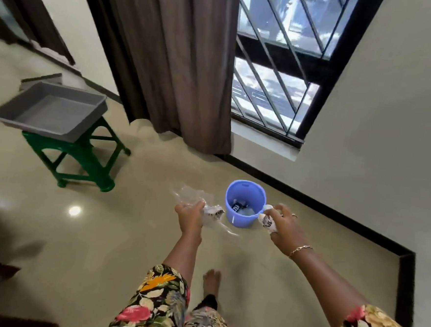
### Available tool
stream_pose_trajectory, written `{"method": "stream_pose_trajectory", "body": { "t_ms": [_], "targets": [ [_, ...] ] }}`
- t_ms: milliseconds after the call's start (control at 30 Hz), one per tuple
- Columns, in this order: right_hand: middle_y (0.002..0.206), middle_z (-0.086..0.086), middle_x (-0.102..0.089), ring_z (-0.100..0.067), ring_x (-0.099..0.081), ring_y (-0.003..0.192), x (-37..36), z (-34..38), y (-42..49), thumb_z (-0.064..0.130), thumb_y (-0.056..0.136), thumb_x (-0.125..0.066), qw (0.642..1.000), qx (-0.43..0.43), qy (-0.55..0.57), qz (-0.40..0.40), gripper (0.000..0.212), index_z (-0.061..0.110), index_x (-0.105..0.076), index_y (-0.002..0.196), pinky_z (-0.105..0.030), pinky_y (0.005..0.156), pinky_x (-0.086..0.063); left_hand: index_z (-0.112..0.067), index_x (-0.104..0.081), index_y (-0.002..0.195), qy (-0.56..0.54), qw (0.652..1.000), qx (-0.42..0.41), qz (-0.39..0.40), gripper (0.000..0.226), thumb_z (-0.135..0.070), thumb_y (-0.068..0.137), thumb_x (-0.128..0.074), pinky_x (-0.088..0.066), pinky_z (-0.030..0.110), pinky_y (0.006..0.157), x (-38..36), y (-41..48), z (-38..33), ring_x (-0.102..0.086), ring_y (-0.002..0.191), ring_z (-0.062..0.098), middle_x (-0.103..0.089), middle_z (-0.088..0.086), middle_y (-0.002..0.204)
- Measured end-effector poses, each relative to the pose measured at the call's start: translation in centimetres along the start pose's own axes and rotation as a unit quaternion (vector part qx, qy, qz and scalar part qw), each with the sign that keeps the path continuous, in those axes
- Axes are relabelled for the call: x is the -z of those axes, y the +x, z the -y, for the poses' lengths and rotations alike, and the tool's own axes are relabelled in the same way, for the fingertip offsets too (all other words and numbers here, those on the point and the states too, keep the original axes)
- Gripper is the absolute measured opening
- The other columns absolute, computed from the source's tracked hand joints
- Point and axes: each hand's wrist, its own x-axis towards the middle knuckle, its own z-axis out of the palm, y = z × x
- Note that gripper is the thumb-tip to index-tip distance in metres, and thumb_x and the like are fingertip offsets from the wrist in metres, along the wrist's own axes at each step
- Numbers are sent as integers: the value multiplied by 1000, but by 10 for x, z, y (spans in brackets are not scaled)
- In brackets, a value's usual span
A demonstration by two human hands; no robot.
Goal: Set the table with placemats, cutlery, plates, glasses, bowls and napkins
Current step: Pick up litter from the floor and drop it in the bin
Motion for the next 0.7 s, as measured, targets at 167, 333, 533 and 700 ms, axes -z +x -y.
{"method": "stream_pose_trajectory", "body": {
  "t_ms": [167,333,533,700],
  "targets": [
    [122,-16,-50,-37,-54,99,7,-3,88,-4,74,-59,999,-39,31,-21,48,8,-59,120,-26,75,-34,-4,-35,130,124,988,-54,69,54,-7,85,-64,-39,25,82,-64,70,-30,-54,97,22,-54,10,114],
    [114,-16,-55,-41,-60,88,-9,-18,141,-7,61,-69,996,-80,29,10,52,10,-64,109,-32,66,-45,-8,-37,132,189,974,-56,116,56,-9,84,-65,-39,22,80,-131,126,-34,-57,102,23,-57,10,121],
    [125,-15,-47,-39,-53,103,-47,-57,205,-8,62,-61,990,-123,48,38,60,9,-57,120,-38,81,-47,-9,-41,125,252,955,-39,150,50,-12,83,-67,-38,21,76,-200,189,-2,-56,100,21,-57,7,121],
    [117,-15,-52,-40,-58,91,-82,-90,249,-8,58,-65,987,-143,49,55,60,10,-61,114,-42,76,-50,-4,-40,123,288,945,-29,155,51,-7,81,-68,-40,23,80,-238,241,35,-55,106,22,-52,11,124]
  ]
}}
